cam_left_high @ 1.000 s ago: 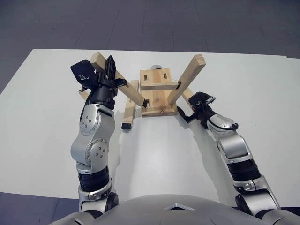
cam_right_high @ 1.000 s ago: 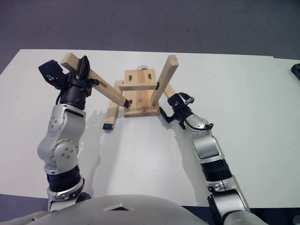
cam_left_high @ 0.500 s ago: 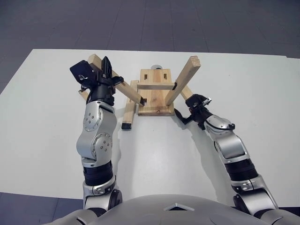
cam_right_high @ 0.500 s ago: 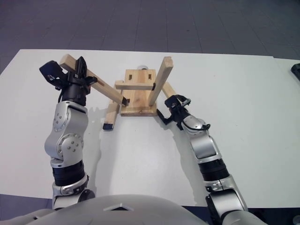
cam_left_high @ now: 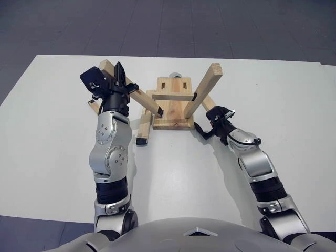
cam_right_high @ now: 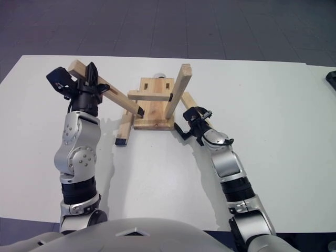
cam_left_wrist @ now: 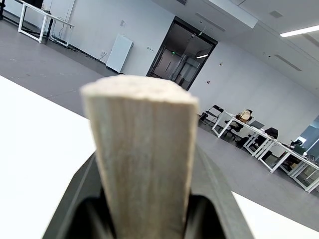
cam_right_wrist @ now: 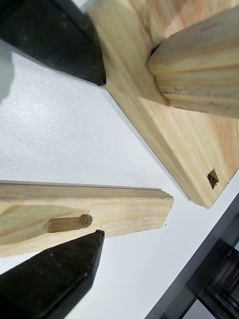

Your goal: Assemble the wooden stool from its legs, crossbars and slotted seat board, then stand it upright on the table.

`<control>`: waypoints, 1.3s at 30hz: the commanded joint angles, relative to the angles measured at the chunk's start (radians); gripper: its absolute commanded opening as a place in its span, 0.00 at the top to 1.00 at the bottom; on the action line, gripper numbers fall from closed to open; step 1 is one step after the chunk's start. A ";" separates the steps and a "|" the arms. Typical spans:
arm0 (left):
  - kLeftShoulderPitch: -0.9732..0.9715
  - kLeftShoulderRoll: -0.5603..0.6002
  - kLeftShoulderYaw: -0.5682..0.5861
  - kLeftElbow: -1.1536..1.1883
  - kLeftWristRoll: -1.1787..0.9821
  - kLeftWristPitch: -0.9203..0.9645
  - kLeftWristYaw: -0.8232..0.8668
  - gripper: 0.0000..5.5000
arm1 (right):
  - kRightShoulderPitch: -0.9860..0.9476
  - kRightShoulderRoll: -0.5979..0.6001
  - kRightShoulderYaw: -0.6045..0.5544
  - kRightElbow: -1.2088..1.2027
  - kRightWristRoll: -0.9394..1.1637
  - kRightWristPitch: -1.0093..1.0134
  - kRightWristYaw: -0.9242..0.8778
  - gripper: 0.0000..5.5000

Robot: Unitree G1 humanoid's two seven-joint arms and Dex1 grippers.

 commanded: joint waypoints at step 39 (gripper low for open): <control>0.100 0.165 -0.245 0.168 0.324 0.116 -0.162 0.81 | -0.246 0.150 -0.347 -0.295 0.129 -0.021 -0.260 0.02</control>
